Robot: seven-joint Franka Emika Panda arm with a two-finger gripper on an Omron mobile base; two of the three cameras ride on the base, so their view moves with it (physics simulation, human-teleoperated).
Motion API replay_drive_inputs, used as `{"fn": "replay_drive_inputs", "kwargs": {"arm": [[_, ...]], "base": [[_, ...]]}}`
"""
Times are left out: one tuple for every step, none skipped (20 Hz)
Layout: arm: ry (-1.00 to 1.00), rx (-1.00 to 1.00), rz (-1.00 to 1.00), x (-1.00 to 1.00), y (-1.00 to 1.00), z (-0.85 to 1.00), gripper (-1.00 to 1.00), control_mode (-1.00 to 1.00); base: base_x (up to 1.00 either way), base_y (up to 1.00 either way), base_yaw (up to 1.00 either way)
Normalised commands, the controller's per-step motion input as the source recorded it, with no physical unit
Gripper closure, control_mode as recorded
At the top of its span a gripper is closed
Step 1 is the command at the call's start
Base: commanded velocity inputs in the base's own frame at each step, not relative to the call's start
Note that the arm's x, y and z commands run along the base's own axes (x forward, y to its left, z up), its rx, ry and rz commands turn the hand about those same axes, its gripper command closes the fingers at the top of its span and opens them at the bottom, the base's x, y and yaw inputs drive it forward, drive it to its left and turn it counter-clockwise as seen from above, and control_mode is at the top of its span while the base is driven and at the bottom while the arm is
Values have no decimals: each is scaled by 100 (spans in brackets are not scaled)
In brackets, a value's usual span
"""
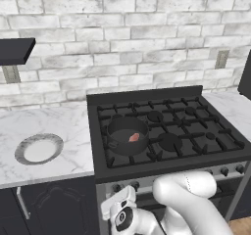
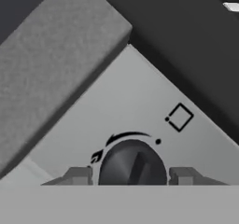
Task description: Retrieve the frozen meat and place it in the pot on a burner. Then turn the burner on.
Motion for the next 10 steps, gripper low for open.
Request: {"fn": "replay_drive_inputs", "kwargs": {"arm": [[0, -29, 7, 0, 5, 0, 100, -100], [0, -27, 7, 0, 6, 0, 100, -100], [0, -25, 7, 0, 7, 0, 100, -100], [0, -24, 7, 0, 8, 0, 100, -100], [0, -24, 7, 0, 6, 0, 100, -100], [0, -23, 8, 3, 4, 0, 100, -100], [0, -23, 8, 0, 3, 0, 100, -100], [0, -24, 8, 1, 3, 0, 100, -100], [0, -24, 8, 0, 3, 0, 100, -100], [0, -25, 8, 0, 3, 0, 100, -100]], "base": [[0, 0, 0], [0, 0, 0], [0, 0, 0], [0, 0, 0], [0, 0, 0], [0, 0, 0], [0, 0, 0], [0, 0, 0], [0, 0, 0], [0, 0, 0]]}}
